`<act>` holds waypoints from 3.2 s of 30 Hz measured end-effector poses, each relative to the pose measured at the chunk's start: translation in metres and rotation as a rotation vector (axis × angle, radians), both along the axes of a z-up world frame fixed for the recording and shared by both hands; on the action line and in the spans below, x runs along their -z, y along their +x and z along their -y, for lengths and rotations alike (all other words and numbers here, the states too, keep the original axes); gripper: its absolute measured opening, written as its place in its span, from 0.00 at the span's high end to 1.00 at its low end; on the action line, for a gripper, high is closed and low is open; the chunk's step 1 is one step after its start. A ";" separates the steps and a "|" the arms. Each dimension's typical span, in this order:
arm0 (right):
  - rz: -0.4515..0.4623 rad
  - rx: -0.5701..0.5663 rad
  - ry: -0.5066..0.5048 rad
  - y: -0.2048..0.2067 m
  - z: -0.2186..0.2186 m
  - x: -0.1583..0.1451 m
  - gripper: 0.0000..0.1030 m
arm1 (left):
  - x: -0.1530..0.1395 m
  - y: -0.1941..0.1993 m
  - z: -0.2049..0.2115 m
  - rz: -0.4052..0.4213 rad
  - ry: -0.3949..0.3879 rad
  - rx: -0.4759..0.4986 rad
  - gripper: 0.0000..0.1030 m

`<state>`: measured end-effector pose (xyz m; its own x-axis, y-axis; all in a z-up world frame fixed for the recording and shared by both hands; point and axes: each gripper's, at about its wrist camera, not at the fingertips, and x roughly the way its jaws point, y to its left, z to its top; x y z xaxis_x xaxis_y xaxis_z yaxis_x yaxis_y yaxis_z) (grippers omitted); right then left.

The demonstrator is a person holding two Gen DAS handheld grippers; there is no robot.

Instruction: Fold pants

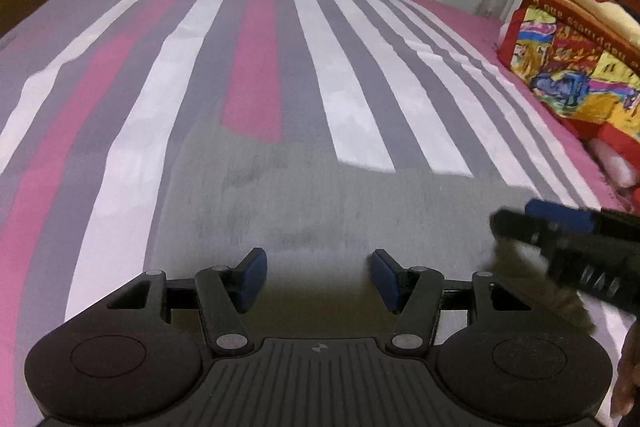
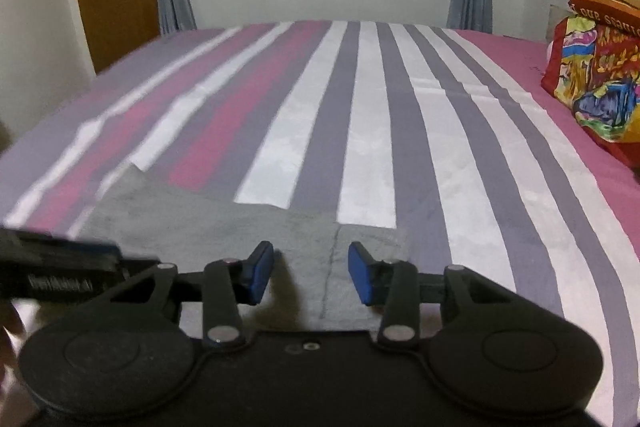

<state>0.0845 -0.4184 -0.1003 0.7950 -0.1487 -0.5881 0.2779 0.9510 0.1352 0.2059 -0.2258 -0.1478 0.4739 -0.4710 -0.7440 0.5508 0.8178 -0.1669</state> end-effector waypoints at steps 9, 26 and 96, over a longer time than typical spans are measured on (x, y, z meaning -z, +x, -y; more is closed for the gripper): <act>-0.048 0.003 -0.001 0.010 0.010 0.026 0.57 | 0.017 0.042 0.019 -0.051 -0.021 -0.075 0.44; 0.032 -0.061 -0.001 -0.064 -0.036 0.005 0.56 | 0.005 -0.053 -0.029 0.024 0.042 -0.015 0.44; -0.022 0.043 0.477 -0.105 0.038 0.046 0.25 | 0.016 -0.046 -0.126 -0.168 -0.065 -0.198 0.09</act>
<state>-0.0202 -0.4563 -0.1458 0.7809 0.1098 -0.6149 0.3229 0.7717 0.5479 0.1598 -0.0999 -0.1638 0.4341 -0.4306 -0.7913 0.3415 0.8915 -0.2977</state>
